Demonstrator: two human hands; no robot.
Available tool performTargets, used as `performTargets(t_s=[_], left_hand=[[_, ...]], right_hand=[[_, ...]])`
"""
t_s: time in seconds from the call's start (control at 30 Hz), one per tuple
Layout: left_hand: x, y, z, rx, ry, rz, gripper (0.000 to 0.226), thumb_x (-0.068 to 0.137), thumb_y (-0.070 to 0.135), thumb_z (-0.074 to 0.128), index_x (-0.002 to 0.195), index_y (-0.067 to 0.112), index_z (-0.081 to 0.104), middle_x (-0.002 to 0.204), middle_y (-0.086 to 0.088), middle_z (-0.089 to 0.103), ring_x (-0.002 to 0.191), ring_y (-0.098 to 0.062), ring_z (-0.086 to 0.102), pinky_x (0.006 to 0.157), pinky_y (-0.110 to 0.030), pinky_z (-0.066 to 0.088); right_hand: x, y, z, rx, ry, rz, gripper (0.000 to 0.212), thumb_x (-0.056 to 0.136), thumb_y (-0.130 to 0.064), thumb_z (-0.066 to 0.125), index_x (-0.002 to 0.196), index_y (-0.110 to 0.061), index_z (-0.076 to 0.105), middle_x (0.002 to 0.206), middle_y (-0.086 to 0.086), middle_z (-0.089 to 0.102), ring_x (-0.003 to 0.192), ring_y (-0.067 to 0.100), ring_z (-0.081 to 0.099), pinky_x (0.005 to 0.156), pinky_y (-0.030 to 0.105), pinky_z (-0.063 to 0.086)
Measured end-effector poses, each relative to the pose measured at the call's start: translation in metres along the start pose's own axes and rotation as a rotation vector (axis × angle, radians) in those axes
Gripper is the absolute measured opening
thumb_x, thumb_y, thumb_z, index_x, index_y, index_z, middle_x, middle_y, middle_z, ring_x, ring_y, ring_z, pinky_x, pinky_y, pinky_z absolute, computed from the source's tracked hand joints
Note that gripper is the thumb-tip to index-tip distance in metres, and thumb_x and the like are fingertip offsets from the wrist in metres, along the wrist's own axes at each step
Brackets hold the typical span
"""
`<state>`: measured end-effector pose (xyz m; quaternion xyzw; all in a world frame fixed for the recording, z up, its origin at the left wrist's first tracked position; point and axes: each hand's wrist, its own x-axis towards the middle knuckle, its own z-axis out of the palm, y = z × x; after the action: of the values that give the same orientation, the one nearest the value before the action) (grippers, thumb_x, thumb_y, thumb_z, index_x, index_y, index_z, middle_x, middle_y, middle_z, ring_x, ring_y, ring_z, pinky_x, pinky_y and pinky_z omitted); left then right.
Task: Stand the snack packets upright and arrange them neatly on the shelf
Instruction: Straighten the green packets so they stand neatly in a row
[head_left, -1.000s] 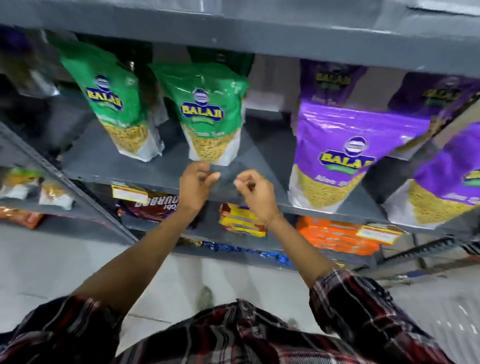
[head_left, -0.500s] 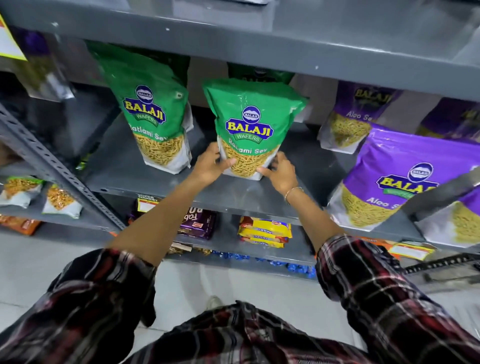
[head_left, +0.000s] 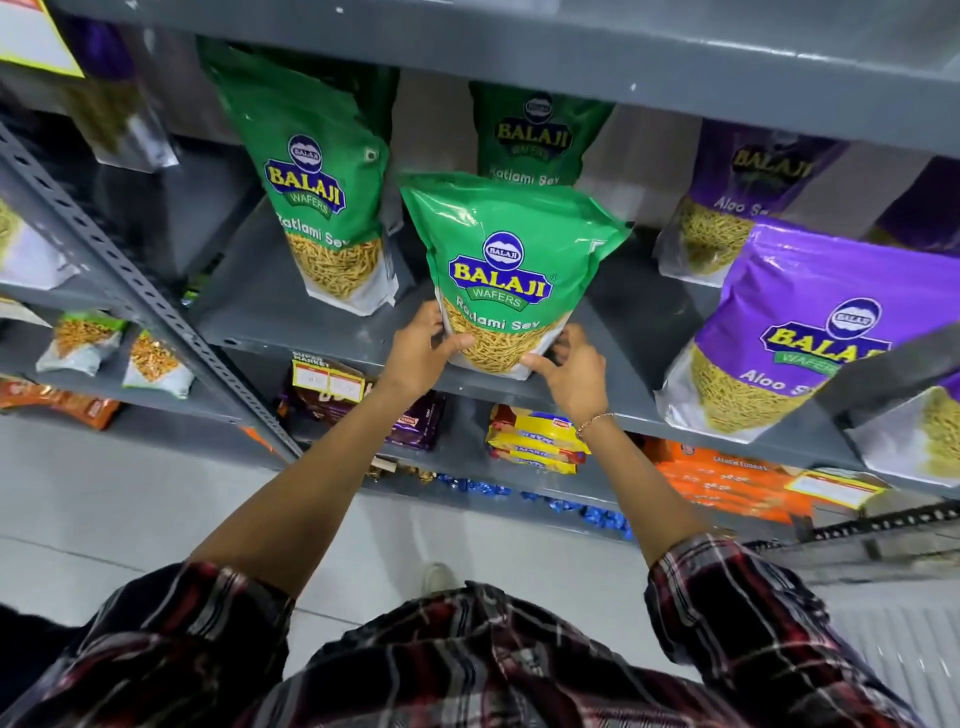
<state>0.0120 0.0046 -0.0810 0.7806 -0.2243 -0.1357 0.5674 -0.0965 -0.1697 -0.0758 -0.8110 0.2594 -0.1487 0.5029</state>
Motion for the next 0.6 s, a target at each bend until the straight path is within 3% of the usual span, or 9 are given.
performTargets(t_s=[0.1, 0.17, 0.4, 0.53, 0.6], left_hand=[[-0.01, -0.001, 0.0, -0.006, -0.002, -0.012, 0.045, 0.082, 0.023, 0.068, 0.121, 0.011, 0.048, 0.116, 0.0, 0.065, 0.106, -0.013, 0.062, 0.091, -0.022, 0.049], [-0.014, -0.002, 0.0, -0.018, 0.001, -0.025, 0.045, 0.081, 0.025, 0.069, 0.12, 0.013, 0.049, 0.116, -0.001, 0.066, 0.107, -0.013, 0.063, 0.091, -0.028, 0.05], [-0.025, -0.008, 0.007, -0.105, 0.032, 0.002, 0.041, 0.081, 0.027, 0.069, 0.116, 0.019, 0.051, 0.109, 0.006, 0.068, 0.099, 0.001, 0.065, 0.086, -0.02, 0.053], [-0.028, -0.006, 0.001, -0.128, -0.045, 0.031, 0.049, 0.08, 0.029, 0.07, 0.122, 0.016, 0.049, 0.118, 0.005, 0.064, 0.107, 0.001, 0.061, 0.092, -0.019, 0.051], [-0.031, -0.013, -0.011, -0.137, -0.056, 0.004, 0.056, 0.082, 0.025, 0.069, 0.131, 0.013, 0.045, 0.129, 0.003, 0.057, 0.112, -0.003, 0.057, 0.09, -0.011, 0.047]], right_hand=[[-0.01, 0.002, 0.0, 0.046, -0.005, 0.009, 0.045, 0.072, -0.017, 0.078, 0.108, -0.007, 0.054, 0.112, 0.014, 0.068, 0.099, 0.023, 0.065, 0.093, 0.038, 0.053], [-0.013, 0.003, -0.001, 0.065, -0.019, 0.016, 0.045, 0.072, -0.016, 0.078, 0.109, -0.008, 0.053, 0.113, 0.013, 0.068, 0.099, 0.02, 0.065, 0.093, 0.037, 0.053], [-0.026, 0.0, -0.002, 0.102, -0.033, 0.017, 0.047, 0.077, -0.013, 0.073, 0.117, -0.007, 0.05, 0.12, 0.012, 0.064, 0.104, 0.017, 0.062, 0.091, 0.026, 0.05], [-0.034, -0.004, -0.004, 0.153, -0.093, -0.025, 0.049, 0.083, -0.012, 0.068, 0.125, -0.009, 0.044, 0.131, 0.01, 0.056, 0.115, 0.018, 0.057, 0.095, 0.03, 0.049], [-0.051, -0.003, 0.006, 0.21, 0.099, -0.048, 0.045, 0.083, -0.016, 0.067, 0.122, -0.01, 0.045, 0.128, 0.009, 0.052, 0.112, 0.011, 0.056, 0.093, 0.028, 0.05]])
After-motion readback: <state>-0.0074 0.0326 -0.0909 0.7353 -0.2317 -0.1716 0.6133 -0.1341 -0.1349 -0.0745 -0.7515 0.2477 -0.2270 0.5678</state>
